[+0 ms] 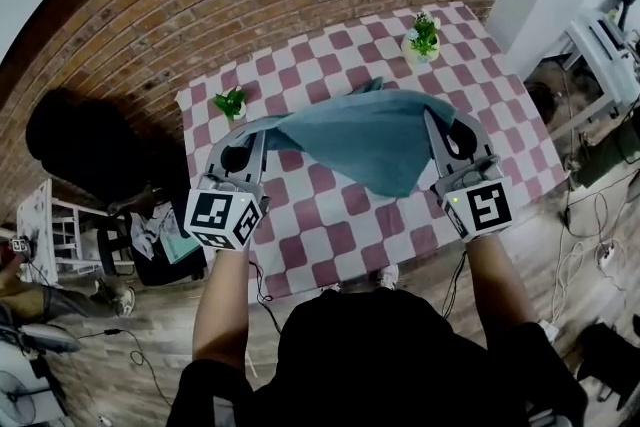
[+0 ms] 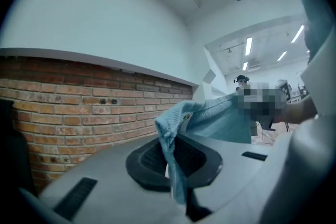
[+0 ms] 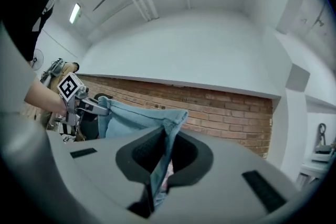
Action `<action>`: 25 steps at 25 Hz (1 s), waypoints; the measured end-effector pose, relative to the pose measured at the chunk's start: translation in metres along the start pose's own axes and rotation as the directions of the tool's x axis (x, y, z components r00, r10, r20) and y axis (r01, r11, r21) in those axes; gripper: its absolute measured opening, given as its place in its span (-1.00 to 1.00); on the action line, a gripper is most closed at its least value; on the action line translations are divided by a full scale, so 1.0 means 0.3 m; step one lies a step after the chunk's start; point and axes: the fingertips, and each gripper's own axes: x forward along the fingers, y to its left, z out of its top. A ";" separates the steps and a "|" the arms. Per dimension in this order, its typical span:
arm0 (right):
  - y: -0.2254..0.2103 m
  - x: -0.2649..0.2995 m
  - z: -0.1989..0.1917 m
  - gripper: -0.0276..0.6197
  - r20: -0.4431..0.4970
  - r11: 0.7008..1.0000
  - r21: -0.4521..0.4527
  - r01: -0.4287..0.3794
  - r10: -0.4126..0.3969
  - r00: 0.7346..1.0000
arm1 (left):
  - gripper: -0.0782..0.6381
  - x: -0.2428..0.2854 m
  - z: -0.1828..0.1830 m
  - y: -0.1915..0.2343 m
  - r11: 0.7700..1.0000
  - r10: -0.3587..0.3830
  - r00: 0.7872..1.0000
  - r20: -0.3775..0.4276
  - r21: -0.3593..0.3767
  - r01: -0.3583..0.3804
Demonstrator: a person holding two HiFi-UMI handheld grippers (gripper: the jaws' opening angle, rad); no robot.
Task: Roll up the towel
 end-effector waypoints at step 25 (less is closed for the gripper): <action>-0.311 0.848 -0.056 -0.89 -0.163 0.942 -0.292 -0.165 0.121 0.979 | -0.77 0.602 0.088 0.521 0.973 0.182 0.971 -0.156 0.170 -0.155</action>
